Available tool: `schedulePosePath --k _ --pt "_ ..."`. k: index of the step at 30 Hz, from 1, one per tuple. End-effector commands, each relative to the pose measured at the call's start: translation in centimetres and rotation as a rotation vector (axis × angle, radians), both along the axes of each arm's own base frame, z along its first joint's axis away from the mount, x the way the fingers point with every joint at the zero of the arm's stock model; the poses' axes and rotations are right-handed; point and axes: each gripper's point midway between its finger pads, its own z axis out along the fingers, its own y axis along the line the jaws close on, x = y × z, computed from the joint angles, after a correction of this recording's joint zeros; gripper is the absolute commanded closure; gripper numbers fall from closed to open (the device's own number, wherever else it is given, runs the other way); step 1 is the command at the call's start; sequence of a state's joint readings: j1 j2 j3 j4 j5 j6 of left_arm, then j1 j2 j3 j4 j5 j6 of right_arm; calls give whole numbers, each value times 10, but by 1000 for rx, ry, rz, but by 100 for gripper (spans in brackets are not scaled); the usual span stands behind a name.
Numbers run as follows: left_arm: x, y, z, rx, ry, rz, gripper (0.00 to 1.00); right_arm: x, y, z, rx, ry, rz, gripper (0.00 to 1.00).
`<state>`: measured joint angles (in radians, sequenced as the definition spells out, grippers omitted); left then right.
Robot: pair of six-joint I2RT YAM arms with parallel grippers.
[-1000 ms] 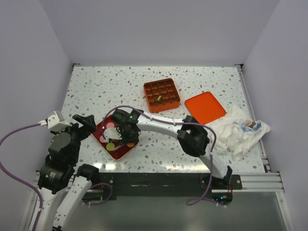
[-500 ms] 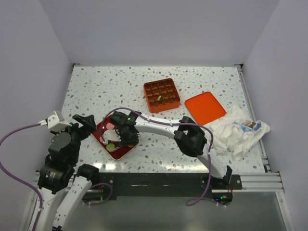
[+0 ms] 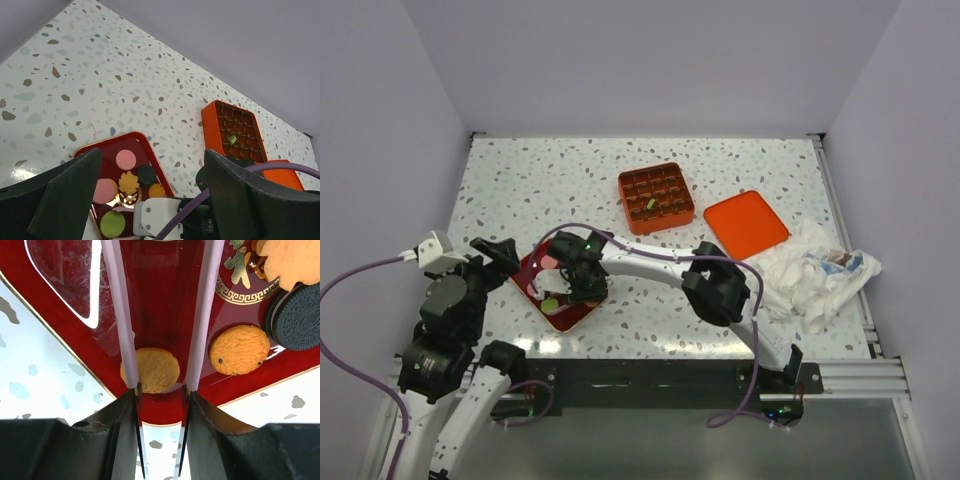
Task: Pack the cookies
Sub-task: Pick up the fake cookies from the plate, then place the fake cookies in the packing box.
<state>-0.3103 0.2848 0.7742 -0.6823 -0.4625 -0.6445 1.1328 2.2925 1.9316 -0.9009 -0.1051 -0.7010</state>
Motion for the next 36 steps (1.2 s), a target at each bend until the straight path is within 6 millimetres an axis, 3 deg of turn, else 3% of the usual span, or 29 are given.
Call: schedulePosePath --k 1,10,16,19,25,31,36 --pt "-5 4 16 -23 -44 18 12 1 7 57 125 -2 -18 87" --pt "-1 0 14 -24 -41 1 12 13 -34 107 207 25 -98 95" --pt "5 -5 11 -21 -33 -19 12 54 -94 122 198 8 -231 99" --pt "9 -9 9 -21 -31 -31 12 85 -127 128 194 -21 -311 100" --pt "17 -16 5 -21 -23 -59 12 154 -204 133 151 -73 -507 100" --pt "22 -21 3 -21 -19 -74 12 192 -258 126 66 -84 -618 100" --pt "24 -23 0 -27 -18 -82 12 202 -276 115 19 -32 -667 100"
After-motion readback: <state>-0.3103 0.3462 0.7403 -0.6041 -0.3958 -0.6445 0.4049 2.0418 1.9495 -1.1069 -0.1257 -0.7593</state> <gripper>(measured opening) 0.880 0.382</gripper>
